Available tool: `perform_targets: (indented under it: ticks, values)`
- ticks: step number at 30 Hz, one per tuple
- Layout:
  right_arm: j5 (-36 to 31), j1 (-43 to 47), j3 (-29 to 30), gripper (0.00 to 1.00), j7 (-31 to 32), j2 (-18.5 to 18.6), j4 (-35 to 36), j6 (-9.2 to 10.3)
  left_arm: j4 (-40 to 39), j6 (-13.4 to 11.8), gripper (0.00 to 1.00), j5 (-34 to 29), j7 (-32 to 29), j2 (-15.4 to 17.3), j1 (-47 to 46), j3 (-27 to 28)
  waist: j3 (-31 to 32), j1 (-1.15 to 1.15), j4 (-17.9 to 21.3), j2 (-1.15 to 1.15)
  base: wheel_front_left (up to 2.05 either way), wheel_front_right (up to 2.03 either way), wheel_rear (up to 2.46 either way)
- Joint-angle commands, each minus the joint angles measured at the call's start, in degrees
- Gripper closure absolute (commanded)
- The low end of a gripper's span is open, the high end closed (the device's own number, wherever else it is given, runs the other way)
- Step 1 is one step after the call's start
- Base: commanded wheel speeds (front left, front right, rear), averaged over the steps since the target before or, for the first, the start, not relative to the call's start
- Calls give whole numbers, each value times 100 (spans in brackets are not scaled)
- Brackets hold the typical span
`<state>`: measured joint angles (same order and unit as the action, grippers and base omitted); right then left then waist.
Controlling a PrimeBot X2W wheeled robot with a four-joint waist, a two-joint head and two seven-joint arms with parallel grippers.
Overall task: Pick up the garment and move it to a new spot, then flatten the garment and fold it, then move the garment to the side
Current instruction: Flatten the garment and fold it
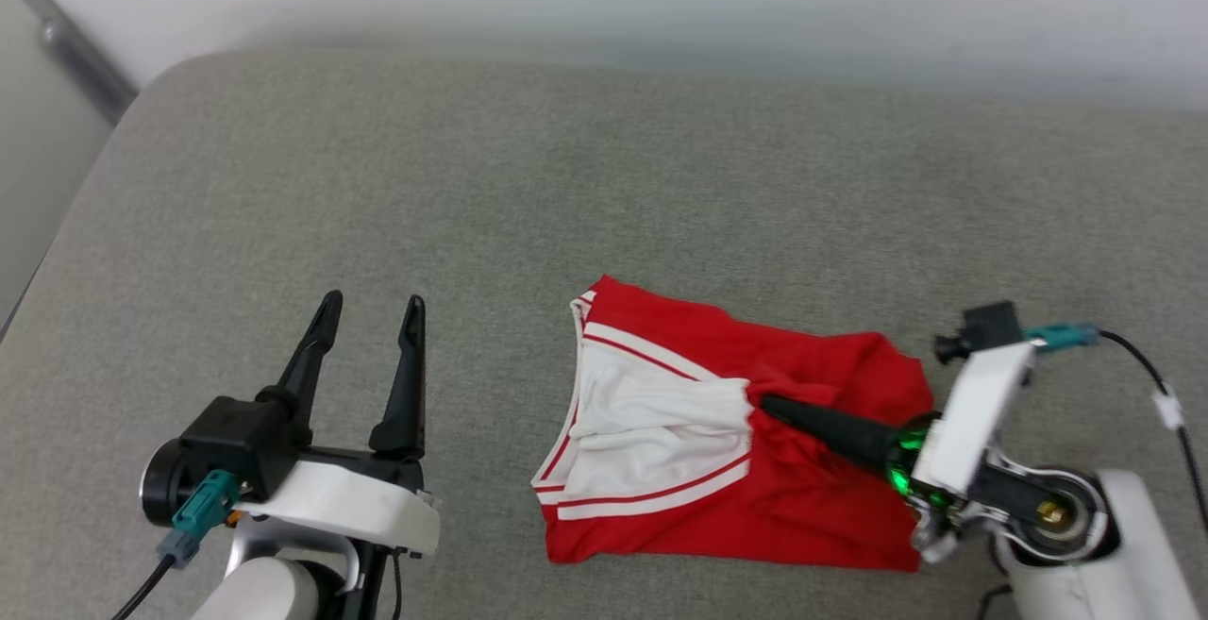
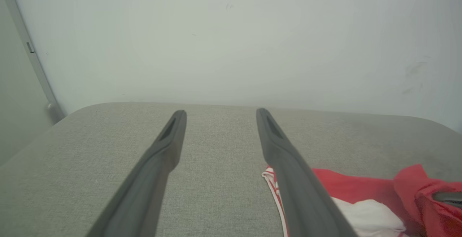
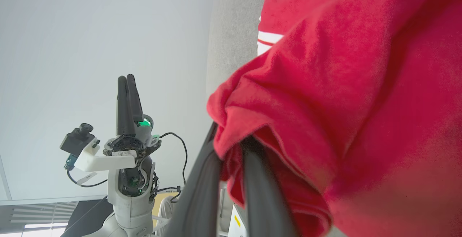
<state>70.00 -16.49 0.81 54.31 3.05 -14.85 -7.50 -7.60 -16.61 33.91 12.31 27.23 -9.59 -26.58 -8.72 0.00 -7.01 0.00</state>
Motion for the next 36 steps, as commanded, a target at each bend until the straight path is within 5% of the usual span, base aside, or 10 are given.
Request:
perform_targets:
  ticks: [1,10,11,12,13,23,31,36]
  values:
    - [47,-122,-154,100,-95,-25,-68,3,19,48,0,-7,34,-39,-88,-9,-104,0,-121,0,0,0,0]
    - [93,-834,-1406,100,-1139,-19,-936,3,233,183,0,2,142,-228,-307,-50,-394,0,-372,0,0,0,0]
    - [132,-889,-1516,84,-1263,-17,-1010,3,259,189,0,7,151,-239,-322,-40,-424,0,-369,0,0,0,0]
    - [106,-917,-1651,54,-1353,-18,-1080,3,290,207,0,14,169,-260,-347,-35,-444,0,-363,0,0,0,0]
    - [115,-939,-1765,0,-1452,-18,-1133,3,318,235,0,16,172,-277,-366,-31,-461,0,-355,0,0,0,0]
    - [143,-1189,-2590,0,-2053,102,-713,3,454,297,0,-40,216,-281,-409,-20,-428,0,-156,0,0,0,0]
    - [-1225,-1385,-3527,0,-2626,836,-334,3,498,242,0,1,212,-231,-277,4,-250,0,71,0,0,0,0]
    - [-2289,-1409,-3565,0,-3141,1299,-310,3,468,156,0,9,170,-174,-170,27,-97,0,255,0,0,0,0]
